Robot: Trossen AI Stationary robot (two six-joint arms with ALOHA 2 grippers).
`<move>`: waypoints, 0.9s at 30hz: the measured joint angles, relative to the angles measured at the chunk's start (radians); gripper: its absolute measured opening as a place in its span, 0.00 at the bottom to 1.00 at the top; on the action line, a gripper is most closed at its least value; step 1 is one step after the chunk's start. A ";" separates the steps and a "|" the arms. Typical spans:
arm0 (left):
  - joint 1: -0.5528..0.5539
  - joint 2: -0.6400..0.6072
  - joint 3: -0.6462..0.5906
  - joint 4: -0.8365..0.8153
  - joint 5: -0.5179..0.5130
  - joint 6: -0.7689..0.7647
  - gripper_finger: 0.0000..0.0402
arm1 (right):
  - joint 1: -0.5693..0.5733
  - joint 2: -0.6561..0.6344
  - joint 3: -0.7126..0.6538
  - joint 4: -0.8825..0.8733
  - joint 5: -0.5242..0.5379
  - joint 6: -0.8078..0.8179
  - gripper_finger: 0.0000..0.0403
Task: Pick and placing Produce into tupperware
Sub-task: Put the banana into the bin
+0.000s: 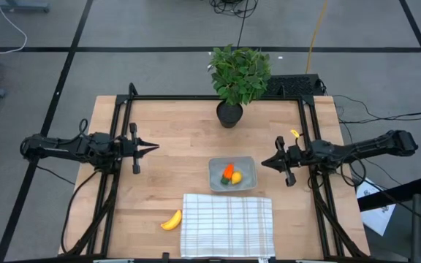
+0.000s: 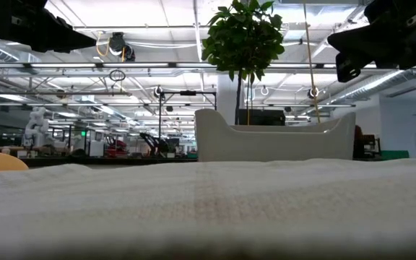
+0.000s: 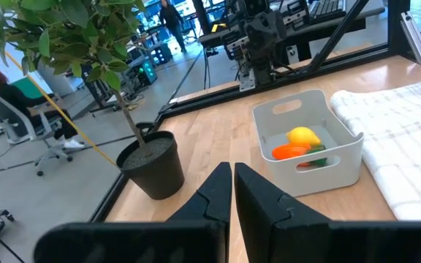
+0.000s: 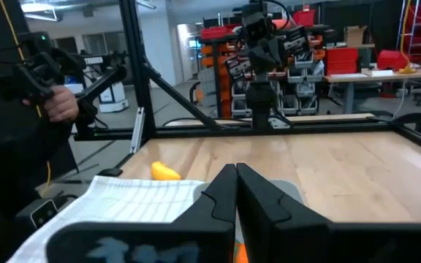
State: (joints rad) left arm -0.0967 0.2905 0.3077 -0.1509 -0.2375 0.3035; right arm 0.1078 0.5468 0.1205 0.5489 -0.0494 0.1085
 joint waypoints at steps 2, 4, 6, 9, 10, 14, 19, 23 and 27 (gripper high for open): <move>0.000 0.000 0.000 -0.001 0.000 0.002 0.06 | 0.000 0.000 -0.004 0.005 0.000 -0.015 0.00; 0.000 0.000 0.000 -0.001 0.000 0.002 0.06 | 0.000 0.000 -0.004 0.009 0.000 -0.017 0.00; 0.000 0.000 0.000 -0.002 0.000 0.002 0.06 | 0.000 0.000 -0.004 0.009 0.000 -0.028 0.00; 0.000 0.000 0.000 -0.002 0.000 0.002 0.06 | 0.000 0.000 -0.004 0.004 0.000 -0.043 0.00; 0.000 0.000 0.000 -0.002 0.000 0.002 0.06 | 0.000 0.000 -0.004 0.001 0.000 -0.045 0.00; 0.000 0.000 0.000 -0.002 0.000 0.003 0.06 | 0.000 0.000 -0.004 0.004 -0.001 -0.045 0.00; 0.000 0.000 0.000 -0.002 -0.045 0.014 0.06 | 0.000 0.000 -0.004 -0.014 -0.004 -0.045 0.00; 0.000 0.004 0.000 -0.002 -0.052 0.009 0.06 | 0.000 0.000 -0.004 -0.029 -0.004 -0.045 0.00; 0.000 0.004 0.000 -0.003 -0.051 -0.030 0.06 | 0.000 0.000 -0.004 -0.030 -0.005 -0.055 0.00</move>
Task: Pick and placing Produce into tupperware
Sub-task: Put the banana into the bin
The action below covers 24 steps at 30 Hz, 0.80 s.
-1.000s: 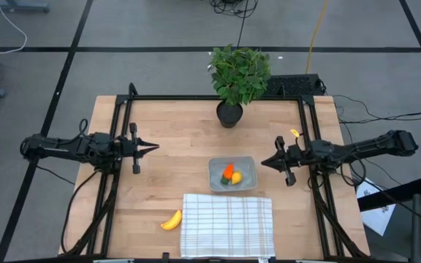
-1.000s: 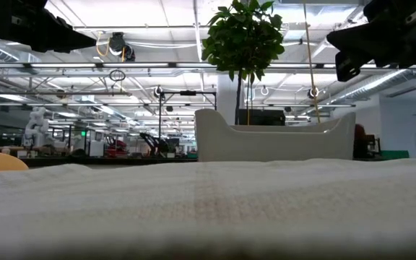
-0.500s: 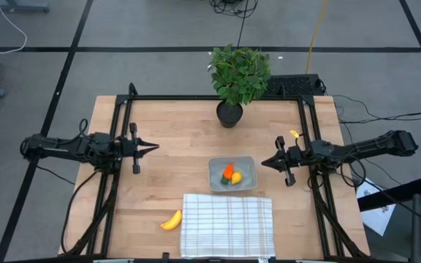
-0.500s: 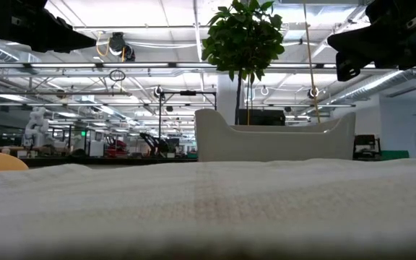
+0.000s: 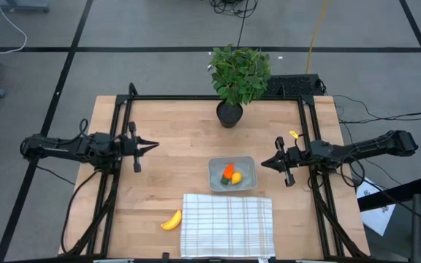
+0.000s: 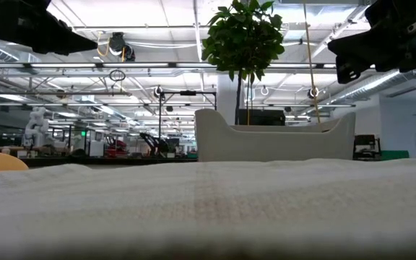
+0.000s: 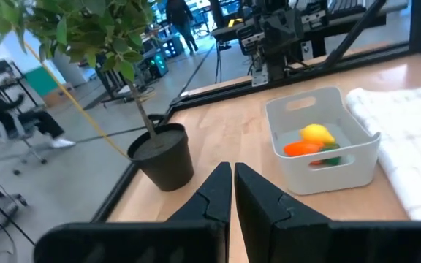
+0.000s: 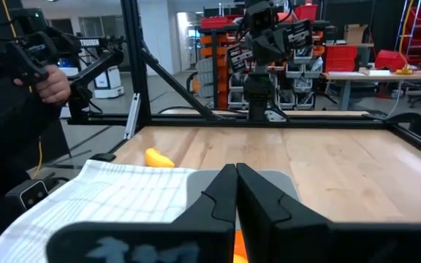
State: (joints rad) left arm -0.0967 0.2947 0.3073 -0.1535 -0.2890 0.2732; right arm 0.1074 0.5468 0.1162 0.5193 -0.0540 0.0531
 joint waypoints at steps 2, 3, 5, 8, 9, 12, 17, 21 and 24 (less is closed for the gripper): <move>-0.001 0.000 0.000 0.008 0.000 -0.034 0.06 | 0.000 0.000 0.000 0.000 0.000 -0.010 0.00; -0.005 0.000 0.000 0.015 0.001 -0.045 0.06 | 0.000 0.000 0.000 0.000 0.000 -0.012 0.00; -0.019 0.015 0.000 0.027 0.024 -0.058 0.06 | 0.000 0.000 0.000 0.000 0.000 -0.012 0.00; -0.048 0.045 0.007 0.029 0.034 -0.080 0.06 | 0.000 0.000 0.000 0.000 0.000 -0.011 0.00; -0.056 0.058 0.018 0.027 0.034 -0.098 0.06 | 0.000 0.000 0.000 -0.001 0.000 -0.010 0.00; -0.081 0.108 0.070 0.004 0.031 -0.137 0.06 | 0.000 0.000 0.000 -0.001 0.000 -0.009 0.00; -0.144 0.220 0.195 -0.106 0.027 -0.173 0.06 | 0.000 0.000 0.000 -0.005 0.000 -0.009 0.00; -0.185 0.324 0.309 -0.263 0.027 -0.295 0.06 | 0.000 0.000 0.000 -0.021 -0.001 -0.009 0.00; -0.207 0.399 0.367 -0.345 0.047 -0.401 0.06 | 0.000 0.000 0.000 -0.026 -0.001 -0.009 0.00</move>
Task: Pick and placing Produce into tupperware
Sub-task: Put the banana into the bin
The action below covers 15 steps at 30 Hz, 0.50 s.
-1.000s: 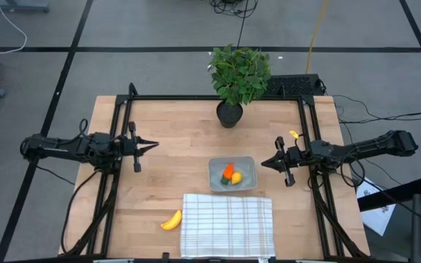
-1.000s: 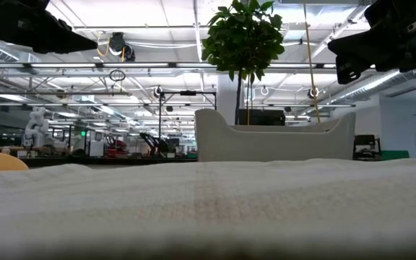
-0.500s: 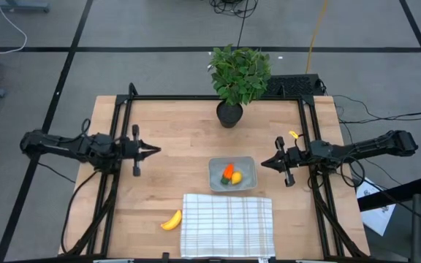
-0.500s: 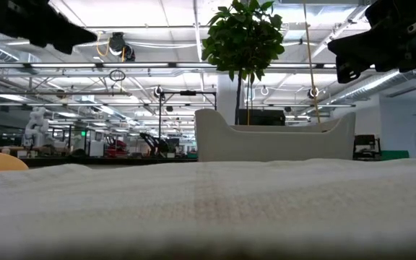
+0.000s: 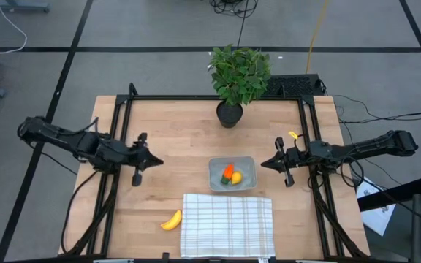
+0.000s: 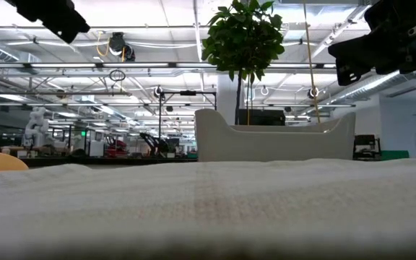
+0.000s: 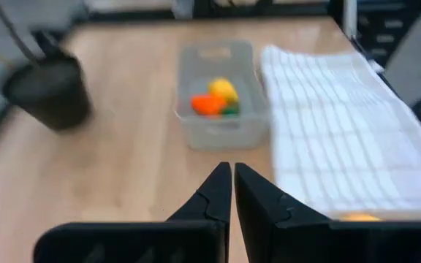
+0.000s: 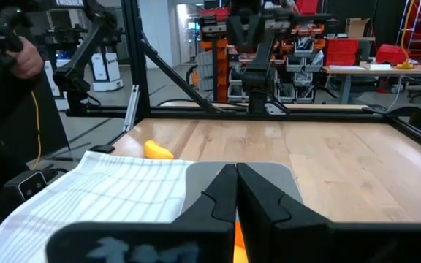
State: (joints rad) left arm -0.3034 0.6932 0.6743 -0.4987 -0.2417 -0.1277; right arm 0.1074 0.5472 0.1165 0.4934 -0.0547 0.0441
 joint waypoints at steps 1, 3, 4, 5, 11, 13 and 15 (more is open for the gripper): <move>-0.006 0.022 0.010 -0.019 0.022 -0.029 0.06 | 0.000 0.000 0.000 0.000 0.000 0.000 0.00; -0.020 0.065 0.024 -0.030 0.066 -0.075 0.06 | 0.000 0.000 0.000 0.001 0.000 0.000 0.00; -0.028 0.085 0.025 -0.026 0.086 -0.098 0.06 | 0.000 0.000 0.000 0.001 0.000 -0.001 0.00; -0.036 0.103 0.025 -0.027 0.102 -0.123 0.06 | 0.000 0.000 0.000 0.002 0.000 -0.002 0.00; -0.097 0.216 0.025 -0.020 0.118 -0.292 0.06 | 0.000 0.000 0.000 0.002 0.000 -0.003 0.00; -0.119 0.248 0.025 -0.013 0.118 -0.355 0.06 | 0.000 0.000 0.000 0.003 0.000 -0.003 0.00; -0.143 0.276 0.025 0.006 0.118 -0.414 0.06 | 0.000 0.000 0.000 0.003 0.000 -0.003 0.00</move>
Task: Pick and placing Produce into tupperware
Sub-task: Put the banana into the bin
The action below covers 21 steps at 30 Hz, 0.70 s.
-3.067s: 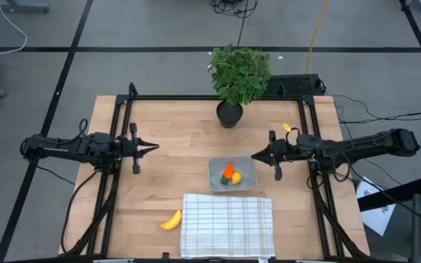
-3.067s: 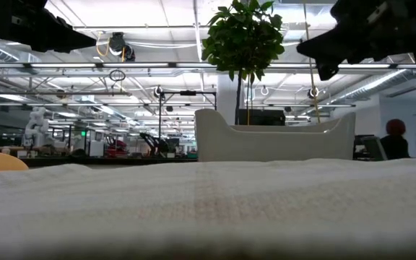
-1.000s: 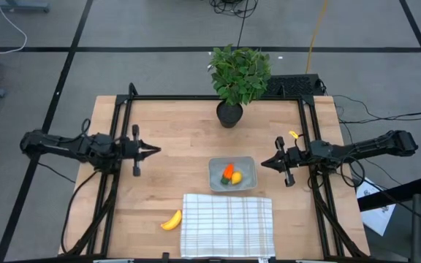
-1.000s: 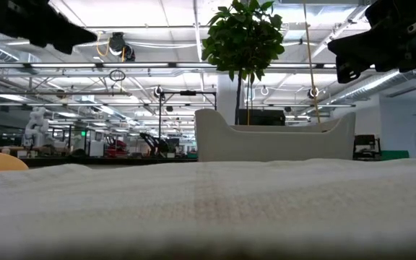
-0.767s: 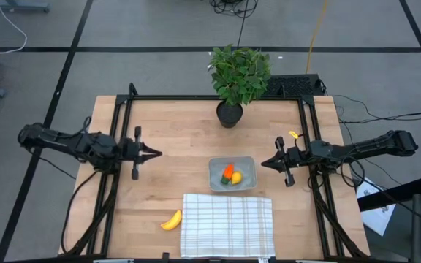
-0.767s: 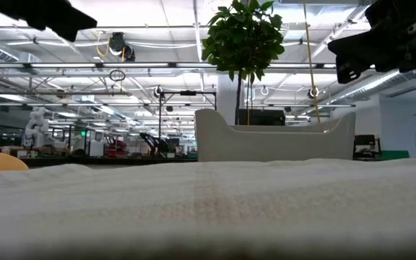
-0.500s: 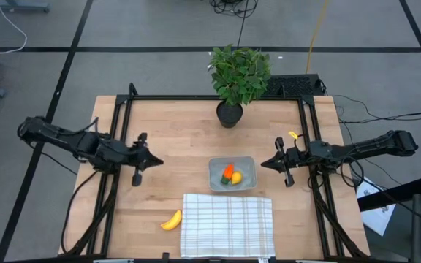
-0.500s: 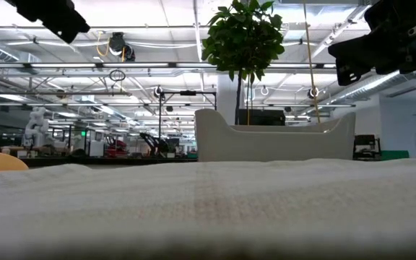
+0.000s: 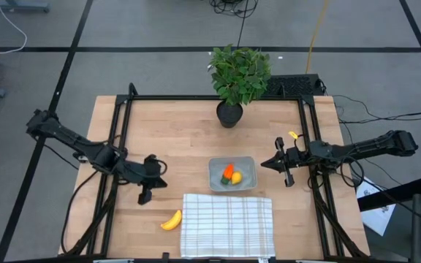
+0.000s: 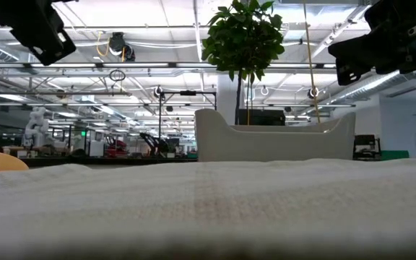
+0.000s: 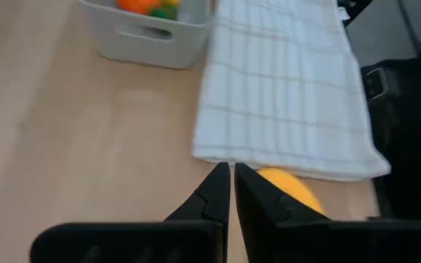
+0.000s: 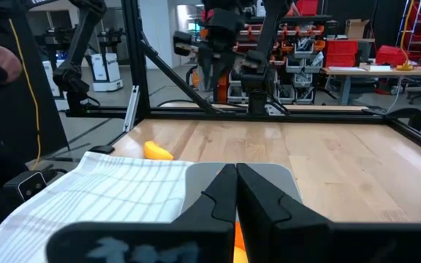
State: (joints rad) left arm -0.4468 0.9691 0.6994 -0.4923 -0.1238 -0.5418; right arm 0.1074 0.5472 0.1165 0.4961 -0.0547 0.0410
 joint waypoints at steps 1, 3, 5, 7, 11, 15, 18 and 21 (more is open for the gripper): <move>-0.014 0.013 0.000 0.015 0.000 -0.024 0.06 | 0.000 0.000 0.000 0.000 0.000 0.000 0.00; -0.041 0.035 0.000 0.044 0.007 -0.065 0.06 | 0.000 0.000 0.000 0.000 0.000 0.000 0.00; -0.067 0.056 0.000 0.078 0.024 -0.100 0.06 | 0.000 0.000 0.000 0.000 0.000 0.000 0.00; -0.090 0.073 0.000 0.112 0.028 -0.134 0.06 | 0.000 0.000 0.000 0.000 0.000 0.000 0.00; -0.119 0.113 0.000 0.203 0.029 -0.235 0.06 | 0.000 0.003 0.000 -0.014 0.000 0.000 0.00; -0.149 0.160 0.000 0.283 0.025 -0.295 0.06 | 0.000 0.003 -0.016 -0.006 0.000 0.000 0.00; -0.169 0.195 0.001 0.284 0.015 -0.338 0.06 | -0.001 0.003 -0.050 0.038 0.000 -0.001 0.00; -0.188 0.238 0.031 0.278 -0.005 -0.362 0.06 | -0.001 0.002 -0.066 0.091 0.000 -0.001 0.00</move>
State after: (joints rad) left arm -0.6348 1.2071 0.7309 -0.2142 -0.1286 -0.9034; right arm 0.1066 0.5491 0.0504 0.5870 -0.0547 0.0402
